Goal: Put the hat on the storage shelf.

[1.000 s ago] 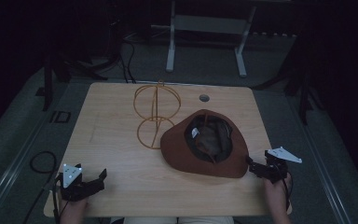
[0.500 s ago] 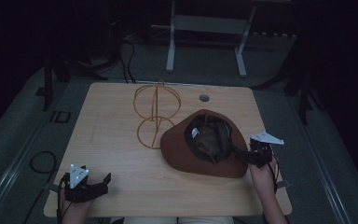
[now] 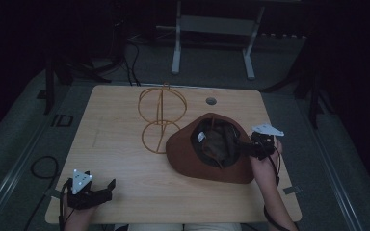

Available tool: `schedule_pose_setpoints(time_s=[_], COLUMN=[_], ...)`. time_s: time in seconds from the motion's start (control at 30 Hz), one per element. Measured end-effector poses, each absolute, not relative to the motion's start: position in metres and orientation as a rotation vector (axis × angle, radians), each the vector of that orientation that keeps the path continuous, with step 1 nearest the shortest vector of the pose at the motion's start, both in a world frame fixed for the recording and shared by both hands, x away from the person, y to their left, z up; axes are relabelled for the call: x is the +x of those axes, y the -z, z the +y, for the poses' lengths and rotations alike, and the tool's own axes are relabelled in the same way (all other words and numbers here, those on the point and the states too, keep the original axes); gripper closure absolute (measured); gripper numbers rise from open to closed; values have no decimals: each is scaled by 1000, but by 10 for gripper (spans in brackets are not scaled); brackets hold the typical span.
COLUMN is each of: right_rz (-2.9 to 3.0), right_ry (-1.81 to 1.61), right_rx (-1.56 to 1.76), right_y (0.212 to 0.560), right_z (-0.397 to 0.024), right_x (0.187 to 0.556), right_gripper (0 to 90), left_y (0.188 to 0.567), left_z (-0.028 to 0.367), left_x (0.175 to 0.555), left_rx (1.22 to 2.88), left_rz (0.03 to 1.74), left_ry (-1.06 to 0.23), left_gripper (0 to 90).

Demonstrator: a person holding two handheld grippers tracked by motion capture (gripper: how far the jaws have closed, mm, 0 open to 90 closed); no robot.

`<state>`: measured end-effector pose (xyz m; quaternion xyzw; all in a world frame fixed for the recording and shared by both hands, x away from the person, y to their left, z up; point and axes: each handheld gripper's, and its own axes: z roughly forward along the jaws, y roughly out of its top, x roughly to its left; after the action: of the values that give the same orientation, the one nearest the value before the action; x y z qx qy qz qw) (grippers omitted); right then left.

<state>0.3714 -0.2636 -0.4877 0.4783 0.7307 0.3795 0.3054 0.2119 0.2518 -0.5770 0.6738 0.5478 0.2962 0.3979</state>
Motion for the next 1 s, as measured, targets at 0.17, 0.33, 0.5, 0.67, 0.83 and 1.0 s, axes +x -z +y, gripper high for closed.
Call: schedule_pose_setpoints(time_s=[0.17,0.33,0.5,0.67,0.83,1.0], right_rz=[1979,1990,2034,2080,2088,2069], right_ry=[-972,-964,-941,-858,-792,-715], right_rx=[1259,1243,1296,1277,1293,1336], right_y=[491,496,502,511,519,527], right_z=[-259,-255,-250,-240,-232,-227], right_x=[384,394,413,424,437,455], right_gripper=[134,138,173,114,109,138], left_y=[577,577,577,578,578,578], left_z=[252,252,251,251,250,250], left_x=[212,212,212,212,213,213], left_rx=[1706,1703,1710,1709,1721,1725], left_rz=[1388,1388,1388,1389,1390,1385], left_ry=[-747,-742,-741,-742,-732,-730], left_gripper=[38,38,38,41,41,41])
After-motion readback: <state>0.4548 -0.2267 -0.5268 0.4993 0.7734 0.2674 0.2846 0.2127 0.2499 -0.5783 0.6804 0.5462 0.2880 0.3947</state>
